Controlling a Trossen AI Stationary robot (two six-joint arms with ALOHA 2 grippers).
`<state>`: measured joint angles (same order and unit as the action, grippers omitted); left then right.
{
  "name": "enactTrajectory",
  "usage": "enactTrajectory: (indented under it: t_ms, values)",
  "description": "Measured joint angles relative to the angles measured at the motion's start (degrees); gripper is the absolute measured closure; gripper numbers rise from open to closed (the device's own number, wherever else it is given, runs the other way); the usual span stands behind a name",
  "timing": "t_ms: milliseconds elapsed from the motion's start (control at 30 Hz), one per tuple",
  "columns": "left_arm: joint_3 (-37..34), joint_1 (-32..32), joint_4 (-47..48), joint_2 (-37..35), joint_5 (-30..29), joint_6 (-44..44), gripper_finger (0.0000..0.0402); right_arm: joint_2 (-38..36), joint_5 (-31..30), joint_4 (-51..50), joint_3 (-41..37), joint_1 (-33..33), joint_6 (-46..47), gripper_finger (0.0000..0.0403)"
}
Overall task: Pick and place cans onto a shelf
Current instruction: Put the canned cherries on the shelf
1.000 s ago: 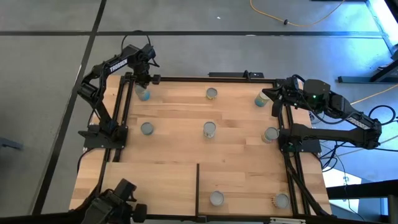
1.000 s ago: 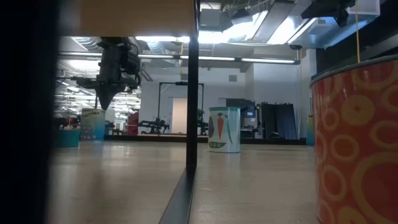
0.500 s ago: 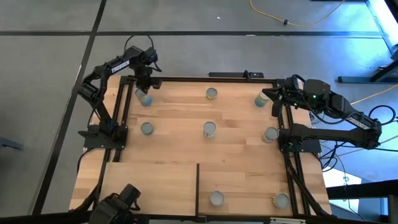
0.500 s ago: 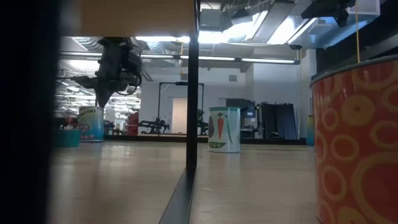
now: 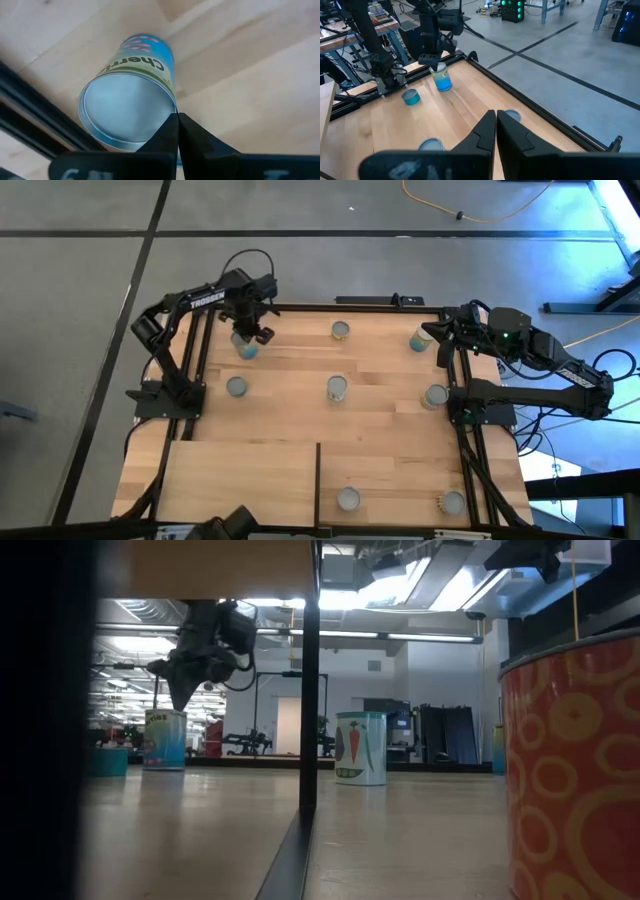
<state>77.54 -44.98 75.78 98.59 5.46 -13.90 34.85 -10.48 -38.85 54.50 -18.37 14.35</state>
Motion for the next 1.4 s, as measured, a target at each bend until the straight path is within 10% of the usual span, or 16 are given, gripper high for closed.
enactTrajectory:
  t_ms: [700,1400]
  values:
    - [0.0,3.54,-3.48,-0.02,-6.63,-0.95,0.0332,0.0,0.02,0.0,0.01,0.01,0.37,0.0385]
    - [-3.56,3.64,-7.57,-0.14,-6.2,0.58,0.0393,0.0,0.02,0.0,0.02,0.0,0.37,0.0385]
